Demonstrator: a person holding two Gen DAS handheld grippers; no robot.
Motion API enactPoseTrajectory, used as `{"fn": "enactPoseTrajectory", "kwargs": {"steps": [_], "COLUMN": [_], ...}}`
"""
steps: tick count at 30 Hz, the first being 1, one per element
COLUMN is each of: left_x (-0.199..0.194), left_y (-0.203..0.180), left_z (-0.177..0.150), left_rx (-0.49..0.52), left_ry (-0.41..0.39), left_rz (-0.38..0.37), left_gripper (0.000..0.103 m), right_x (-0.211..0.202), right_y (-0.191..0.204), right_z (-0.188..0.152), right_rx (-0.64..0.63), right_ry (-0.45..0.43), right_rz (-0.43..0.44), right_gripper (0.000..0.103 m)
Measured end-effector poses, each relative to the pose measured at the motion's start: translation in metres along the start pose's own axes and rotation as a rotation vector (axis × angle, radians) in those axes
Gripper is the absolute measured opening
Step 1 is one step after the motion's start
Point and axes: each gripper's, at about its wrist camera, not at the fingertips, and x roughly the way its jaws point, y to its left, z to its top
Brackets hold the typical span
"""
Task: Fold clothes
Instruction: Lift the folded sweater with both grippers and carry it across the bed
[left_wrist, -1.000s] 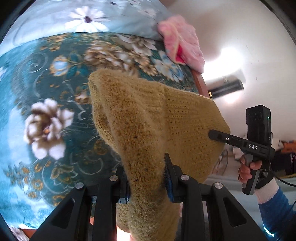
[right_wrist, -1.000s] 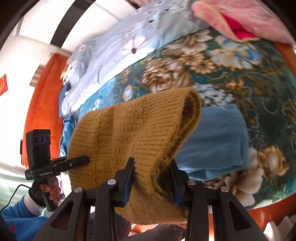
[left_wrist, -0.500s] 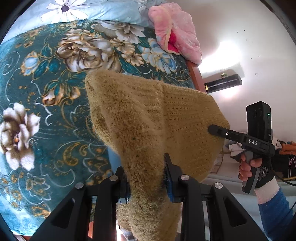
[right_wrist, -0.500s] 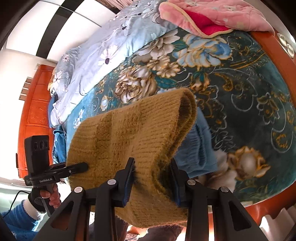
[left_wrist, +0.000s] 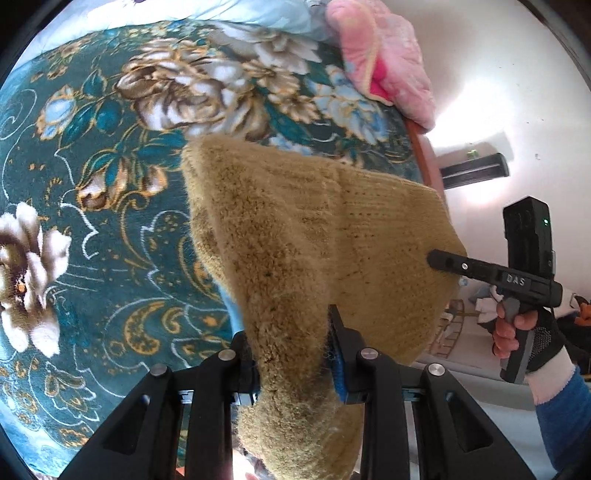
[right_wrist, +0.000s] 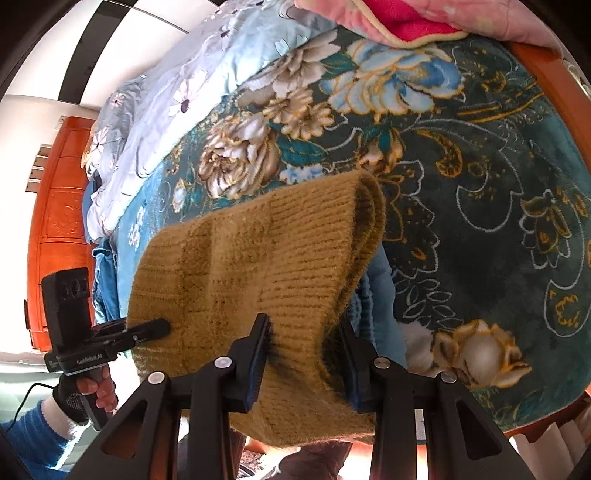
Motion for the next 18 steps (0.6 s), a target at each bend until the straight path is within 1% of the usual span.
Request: {"fn": "enactPoseTrajectory", "kwargs": {"steps": [6,8,9,11,18], "left_x": [0.023,0.031,0.033,0.038,0.05], "left_y": [0.007,0.013,0.016,0.021,0.026], "left_z": [0.002,0.001,0.001,0.001,0.001], "left_rx": [-0.003,-0.022,-0.031,-0.05,-0.057], "left_ry": [0.026,0.035,0.039,0.044,0.067], "left_rz": [0.047,0.058,0.062,0.068,0.096], "left_gripper": [0.033,0.034,0.037,0.037,0.042], "right_x": [0.017,0.022,0.024,0.028,0.038], "right_y": [-0.021,-0.027,-0.029,-0.034,-0.046], "right_z": [0.003,0.003,0.003,0.002,-0.003], "right_rx": [0.047,0.059,0.063,0.07,0.111], "right_ry": [0.014,0.02,0.023,0.025,0.02], "right_rz": [-0.002,0.0,0.001,0.005,0.022], "right_gripper": [0.038,0.038,0.038,0.039,0.042]}}
